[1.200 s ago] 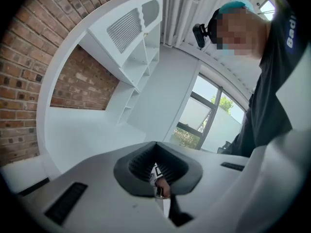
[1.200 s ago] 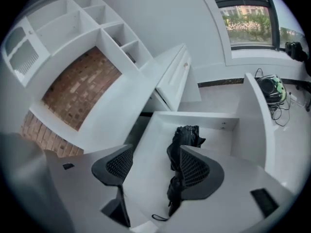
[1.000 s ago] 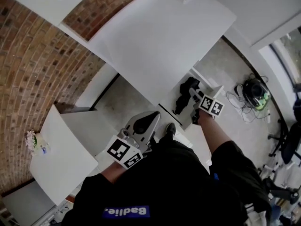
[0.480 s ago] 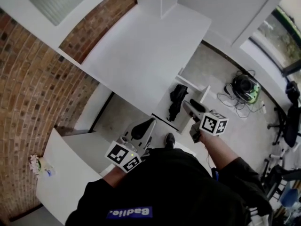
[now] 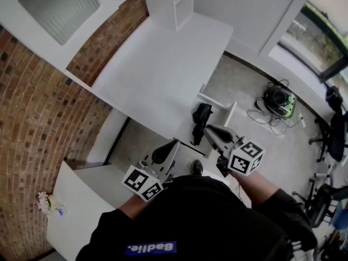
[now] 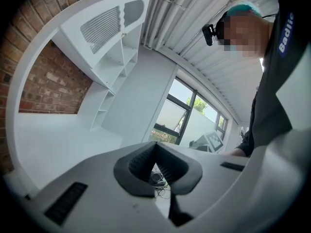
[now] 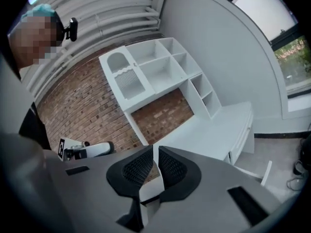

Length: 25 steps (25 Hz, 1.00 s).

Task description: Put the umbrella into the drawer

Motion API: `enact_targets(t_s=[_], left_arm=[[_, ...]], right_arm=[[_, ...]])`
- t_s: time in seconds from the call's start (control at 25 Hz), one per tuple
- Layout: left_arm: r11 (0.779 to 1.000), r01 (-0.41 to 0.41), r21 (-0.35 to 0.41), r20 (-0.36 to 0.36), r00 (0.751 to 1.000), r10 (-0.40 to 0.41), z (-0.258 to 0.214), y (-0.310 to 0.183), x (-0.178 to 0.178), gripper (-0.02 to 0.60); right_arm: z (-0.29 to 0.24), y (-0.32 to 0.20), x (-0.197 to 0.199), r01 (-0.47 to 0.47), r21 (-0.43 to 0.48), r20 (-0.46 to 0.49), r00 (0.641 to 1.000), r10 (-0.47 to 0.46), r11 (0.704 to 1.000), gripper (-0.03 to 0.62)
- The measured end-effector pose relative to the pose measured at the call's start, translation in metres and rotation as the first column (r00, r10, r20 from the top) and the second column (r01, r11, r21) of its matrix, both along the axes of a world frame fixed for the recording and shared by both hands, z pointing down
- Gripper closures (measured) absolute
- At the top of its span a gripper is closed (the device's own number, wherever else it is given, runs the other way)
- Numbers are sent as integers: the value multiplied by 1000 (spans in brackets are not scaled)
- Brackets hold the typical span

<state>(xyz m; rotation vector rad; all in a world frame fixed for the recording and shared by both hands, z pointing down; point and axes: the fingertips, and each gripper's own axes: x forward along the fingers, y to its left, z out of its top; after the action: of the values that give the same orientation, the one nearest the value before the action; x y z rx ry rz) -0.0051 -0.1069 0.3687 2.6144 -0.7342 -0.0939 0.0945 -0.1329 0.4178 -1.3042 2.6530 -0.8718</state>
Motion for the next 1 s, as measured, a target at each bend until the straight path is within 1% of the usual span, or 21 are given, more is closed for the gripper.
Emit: enact_targets(t_s=[0.16,0.4,0.6,1.0], left_arm=[[1000,-12,5,0,1000,12,0,1,0,584],[999,-37,5,5,999,37,1,5,3,584],[999,-54,4,10,998,54,2,9,5,584],[998,-62,2,9,998,62,5,11,5,584]], right_arm=[[-15,9,-18,43,83,-47,998,-40,996,560],[-21,20,-36,115,155,-116,988,-97,981,564],[-22,28,-44,147,161,-106,986,-131,976,565],[-22,26,-45,143,174,-122,985,-123,974,565]])
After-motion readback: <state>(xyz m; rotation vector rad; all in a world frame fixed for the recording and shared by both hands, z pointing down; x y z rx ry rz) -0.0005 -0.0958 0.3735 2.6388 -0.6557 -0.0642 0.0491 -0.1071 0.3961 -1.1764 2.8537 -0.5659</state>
